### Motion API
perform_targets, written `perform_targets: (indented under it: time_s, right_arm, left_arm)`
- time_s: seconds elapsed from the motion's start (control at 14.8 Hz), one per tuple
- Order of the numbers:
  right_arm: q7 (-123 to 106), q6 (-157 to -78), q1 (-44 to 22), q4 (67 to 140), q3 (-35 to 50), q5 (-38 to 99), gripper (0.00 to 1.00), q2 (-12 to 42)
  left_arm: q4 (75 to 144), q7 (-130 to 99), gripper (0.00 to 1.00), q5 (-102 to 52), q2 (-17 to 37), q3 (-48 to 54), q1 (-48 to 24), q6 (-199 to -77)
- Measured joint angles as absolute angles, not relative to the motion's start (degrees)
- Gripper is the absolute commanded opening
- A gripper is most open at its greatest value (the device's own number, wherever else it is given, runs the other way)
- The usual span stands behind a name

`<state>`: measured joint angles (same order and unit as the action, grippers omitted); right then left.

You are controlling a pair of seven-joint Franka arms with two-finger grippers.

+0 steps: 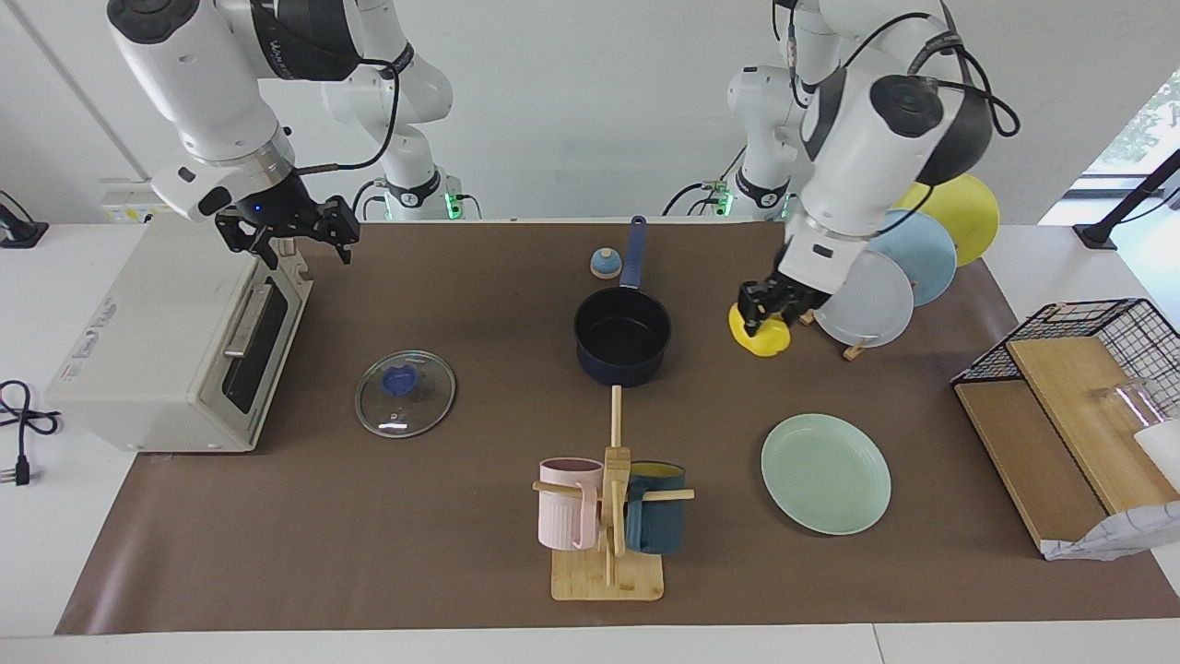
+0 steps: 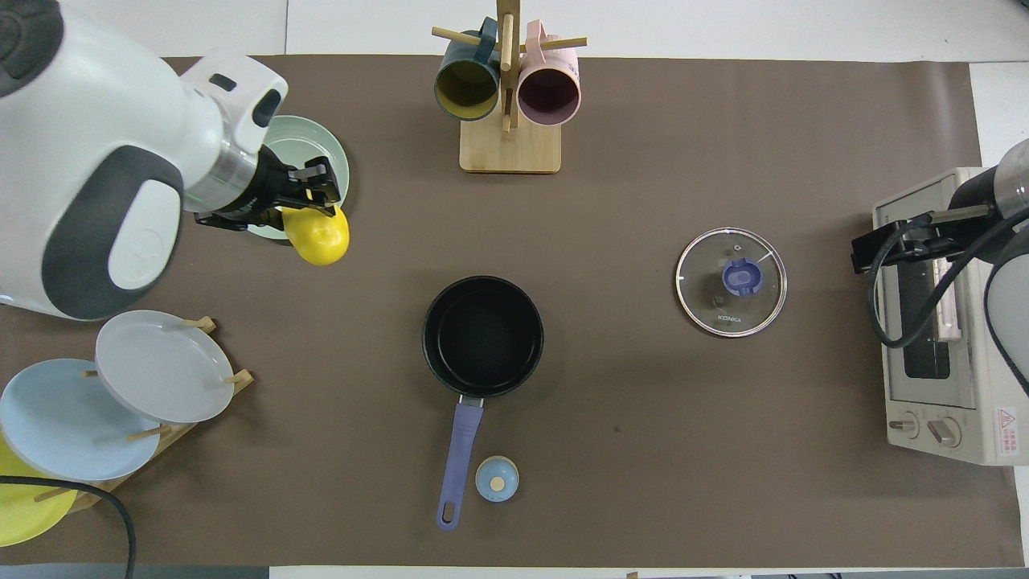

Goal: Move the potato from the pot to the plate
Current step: 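Lift the potato and carry it to the green plate with the left gripper, then lower the potato onto the green plate and open the left gripper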

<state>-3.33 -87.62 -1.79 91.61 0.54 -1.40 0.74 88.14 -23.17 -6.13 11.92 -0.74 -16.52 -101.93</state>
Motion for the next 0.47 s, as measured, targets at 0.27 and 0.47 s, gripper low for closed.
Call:
perform_targets:
  time_s: [0.27, 0.47]
  right_arm:
    - [-3.04, -86.60, -1.33, 90.38, 0.28, -1.40, 1.00, 0.70]
    - [-3.04, -86.61, -0.78, 90.22, 0.20, -1.38, 1.00, 0.70]
  left_arm:
    - [88.03, -10.66, 0.00, -6.39, 18.32, -0.83, -10.24, -110.14]
    - [87.98, -7.25, 0.00, -5.88, 24.99, -0.83, -9.33, -116.73]
